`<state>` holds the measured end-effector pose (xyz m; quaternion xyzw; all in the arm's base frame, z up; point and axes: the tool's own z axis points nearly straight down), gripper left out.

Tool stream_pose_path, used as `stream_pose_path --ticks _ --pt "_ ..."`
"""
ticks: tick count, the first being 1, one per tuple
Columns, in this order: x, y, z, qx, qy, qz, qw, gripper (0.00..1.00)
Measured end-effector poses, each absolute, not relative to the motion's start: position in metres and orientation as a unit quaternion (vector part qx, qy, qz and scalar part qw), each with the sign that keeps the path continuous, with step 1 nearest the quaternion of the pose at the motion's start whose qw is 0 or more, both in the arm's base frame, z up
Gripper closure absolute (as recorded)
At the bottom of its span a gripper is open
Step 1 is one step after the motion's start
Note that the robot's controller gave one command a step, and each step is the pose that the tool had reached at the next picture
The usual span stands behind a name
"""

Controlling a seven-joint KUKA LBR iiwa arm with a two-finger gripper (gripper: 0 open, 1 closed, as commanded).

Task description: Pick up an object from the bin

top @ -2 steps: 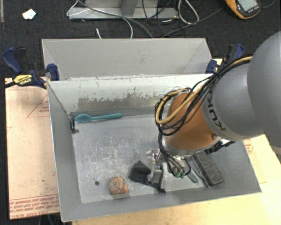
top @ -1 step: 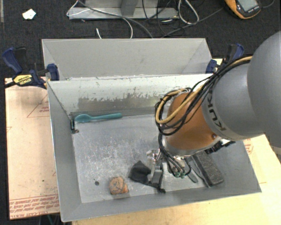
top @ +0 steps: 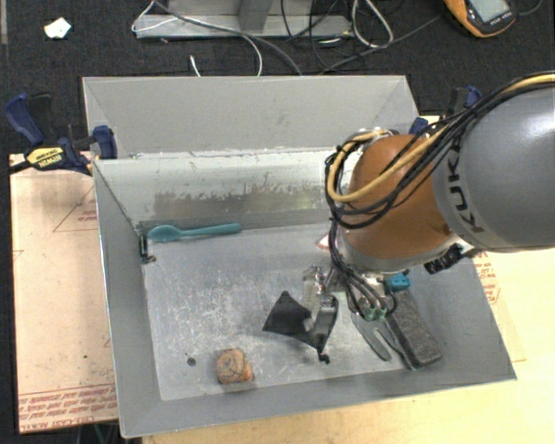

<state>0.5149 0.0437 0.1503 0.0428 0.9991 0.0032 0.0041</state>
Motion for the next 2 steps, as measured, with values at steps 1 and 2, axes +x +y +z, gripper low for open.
stream_pose_path --ticks 1,2 --pt "0.531 0.038 0.148 -0.1 0.995 0.003 0.006 1.0" --pt "0.529 0.041 0.207 -0.151 0.988 0.003 0.005 1.0"
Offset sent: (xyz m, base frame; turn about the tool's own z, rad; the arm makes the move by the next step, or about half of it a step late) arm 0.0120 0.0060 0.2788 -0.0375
